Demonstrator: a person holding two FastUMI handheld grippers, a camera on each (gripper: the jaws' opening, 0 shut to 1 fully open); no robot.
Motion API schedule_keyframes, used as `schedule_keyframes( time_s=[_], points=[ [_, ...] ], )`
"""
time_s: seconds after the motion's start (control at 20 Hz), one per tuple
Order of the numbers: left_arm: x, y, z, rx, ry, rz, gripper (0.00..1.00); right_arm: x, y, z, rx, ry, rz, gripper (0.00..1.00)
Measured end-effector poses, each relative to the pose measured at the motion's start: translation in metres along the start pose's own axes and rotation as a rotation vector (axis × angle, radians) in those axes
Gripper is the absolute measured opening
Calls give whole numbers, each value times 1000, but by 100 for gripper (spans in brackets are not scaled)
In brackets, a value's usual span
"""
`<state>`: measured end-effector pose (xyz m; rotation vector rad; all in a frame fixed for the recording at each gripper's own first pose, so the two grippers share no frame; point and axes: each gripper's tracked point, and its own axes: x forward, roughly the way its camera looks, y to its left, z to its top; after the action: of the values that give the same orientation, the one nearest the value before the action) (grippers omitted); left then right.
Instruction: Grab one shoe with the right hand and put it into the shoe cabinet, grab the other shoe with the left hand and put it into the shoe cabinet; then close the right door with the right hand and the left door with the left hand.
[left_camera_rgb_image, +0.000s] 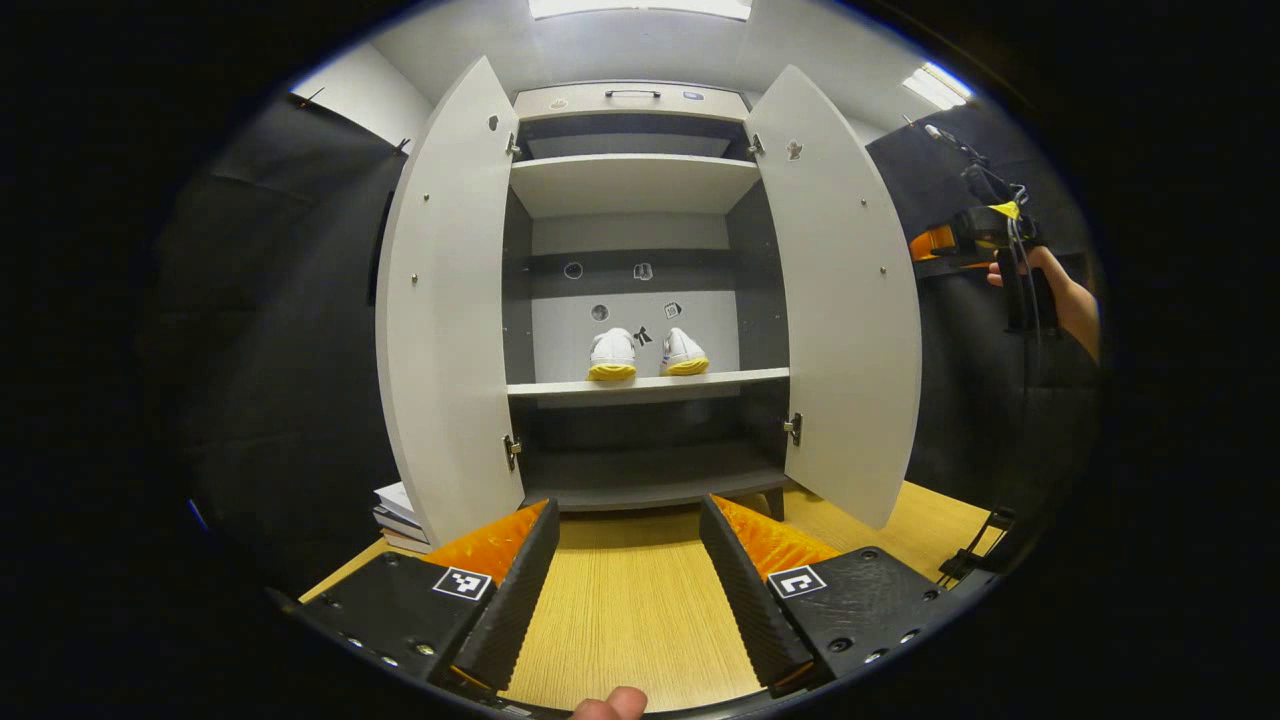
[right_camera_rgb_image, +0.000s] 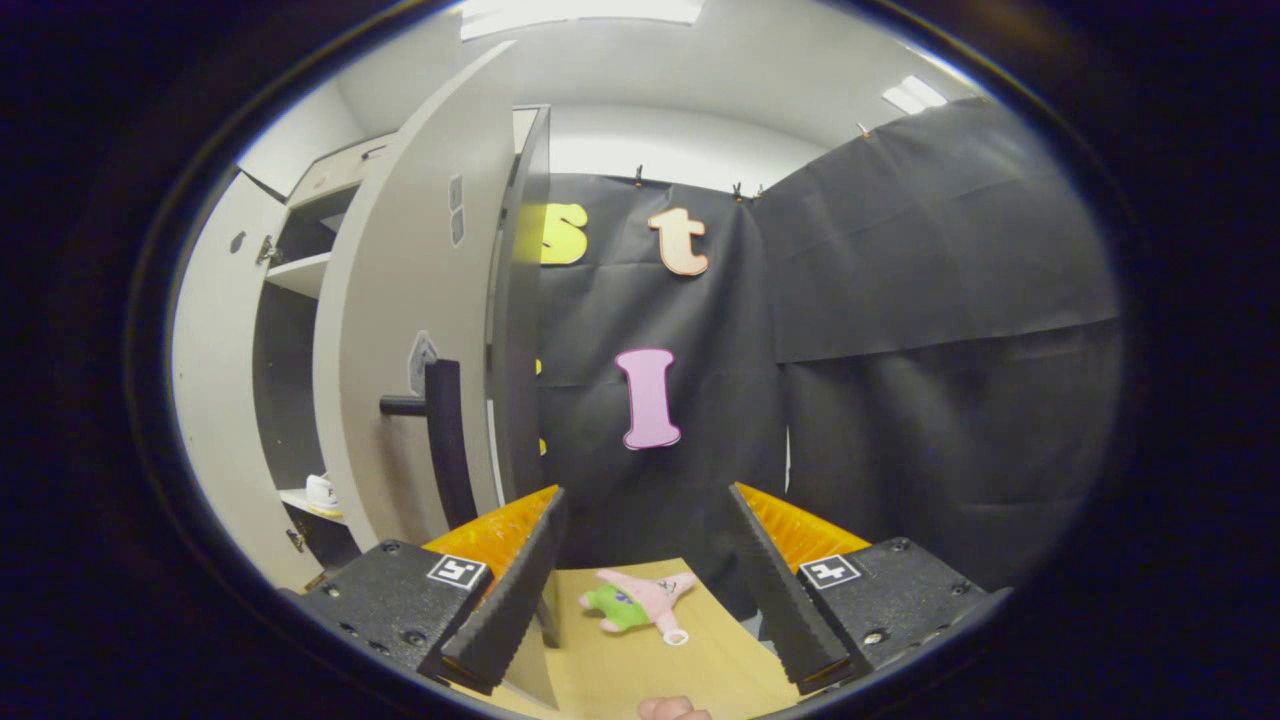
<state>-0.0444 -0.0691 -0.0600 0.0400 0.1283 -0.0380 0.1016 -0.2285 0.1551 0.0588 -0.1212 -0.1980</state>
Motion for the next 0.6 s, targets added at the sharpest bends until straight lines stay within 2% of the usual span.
schedule_keyframes(
  time_s=[0.25,0.35,0.4,0.45,0.5,0.55,0.6],
  points=[
    [2,2,0,-1,8,7,85,9,5,5,4,-1,2,96],
    [2,3,2,-1,6,9,85,8,16,2,18,16,30,98],
    [3,3,3,-7,6,6,85,5,16,4,22,8,30,90],
    [3,3,4,-12,6,2,85,6,18,3,12,7,27,87],
    [4,3,4,-16,8,-1,85,5,20,4,13,1,17,88],
    [4,4,4,-19,8,0,85,3,22,3,14,3,13,95],
    [3,5,4,-22,8,2,85,1,28,3,24,3,20,87]
  ],
)
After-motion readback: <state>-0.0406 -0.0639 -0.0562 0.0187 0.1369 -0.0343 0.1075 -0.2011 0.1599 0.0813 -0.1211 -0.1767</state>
